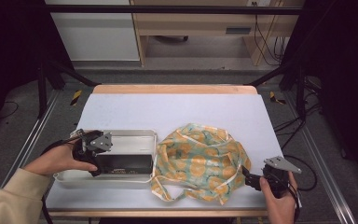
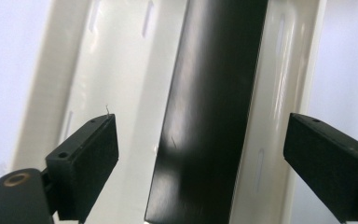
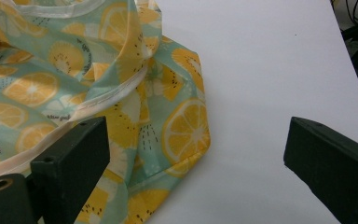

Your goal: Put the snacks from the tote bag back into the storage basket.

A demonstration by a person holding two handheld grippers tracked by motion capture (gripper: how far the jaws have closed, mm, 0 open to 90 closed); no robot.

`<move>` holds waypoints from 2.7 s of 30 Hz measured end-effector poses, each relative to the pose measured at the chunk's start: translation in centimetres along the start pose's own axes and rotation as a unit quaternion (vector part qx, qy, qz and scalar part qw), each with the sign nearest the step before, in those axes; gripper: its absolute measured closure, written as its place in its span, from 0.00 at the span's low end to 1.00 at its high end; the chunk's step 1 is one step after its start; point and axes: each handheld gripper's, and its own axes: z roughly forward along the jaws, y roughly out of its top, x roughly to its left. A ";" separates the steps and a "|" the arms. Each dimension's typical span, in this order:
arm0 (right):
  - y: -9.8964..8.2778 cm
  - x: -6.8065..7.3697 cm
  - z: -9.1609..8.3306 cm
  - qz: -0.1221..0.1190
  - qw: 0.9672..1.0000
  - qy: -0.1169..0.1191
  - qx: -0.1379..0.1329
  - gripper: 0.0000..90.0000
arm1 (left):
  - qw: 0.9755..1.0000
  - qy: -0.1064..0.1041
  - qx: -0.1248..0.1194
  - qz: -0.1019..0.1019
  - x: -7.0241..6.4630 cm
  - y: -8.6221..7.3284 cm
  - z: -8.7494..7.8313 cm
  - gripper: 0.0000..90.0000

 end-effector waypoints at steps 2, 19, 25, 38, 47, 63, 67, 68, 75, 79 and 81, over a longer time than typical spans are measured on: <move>0.0 0.0 0.0 -0.001 1.000 0.001 0.000 0.08 | 1.000 0.001 -0.014 -0.007 -0.3 0.4 -0.3 0.10; 0.3 0.4 0.0 -0.006 1.000 0.010 -0.003 0.08 | 0.995 0.025 -0.052 -0.077 -1.8 3.0 0.0 0.10; 0.8 0.9 0.1 -0.011 1.000 0.018 -0.001 0.08 | 0.993 0.033 -0.067 -0.092 -1.8 3.8 0.1 0.10; 3.9 1.3 -0.5 -0.031 0.999 0.024 -0.010 0.08 | 0.980 0.079 -0.115 -0.143 -1.4 3.7 -1.4 0.10; 6.0 1.4 0.0 -0.024 0.999 0.025 -0.020 0.08 | 0.968 0.112 -0.131 -0.180 -0.9 1.8 -2.5 0.09; 4.9 0.2 0.4 0.009 0.999 0.012 -0.031 0.08 | 0.927 0.200 -0.145 -0.283 1.5 -3.5 -2.8 0.10; 4.5 -0.2 0.2 0.015 0.999 0.008 -0.031 0.08 | 0.921 0.201 -0.149 -0.299 1.9 -5.1 -2.6 0.09; 4.5 -0.2 0.2 0.017 0.999 0.008 -0.031 0.08 | 0.920 0.202 -0.150 -0.302 2.0 -5.4 -2.6 0.09; 4.1 -0.4 0.1 0.015 0.999 0.005 -0.029 0.08 | 0.908 0.213 -0.163 -0.321 2.3 -7.1 -2.5 0.09; 3.8 -0.7 0.1 0.017 0.999 0.001 -0.029 0.08 | 0.901 0.219 -0.174 -0.332 2.3 -7.7 -2.5 0.09; 3.6 -0.8 0.0 0.017 0.999 0.001 -0.030 0.08 | 0.898 0.222 -0.180 -0.335 2.3 -7.9 -2.6 0.09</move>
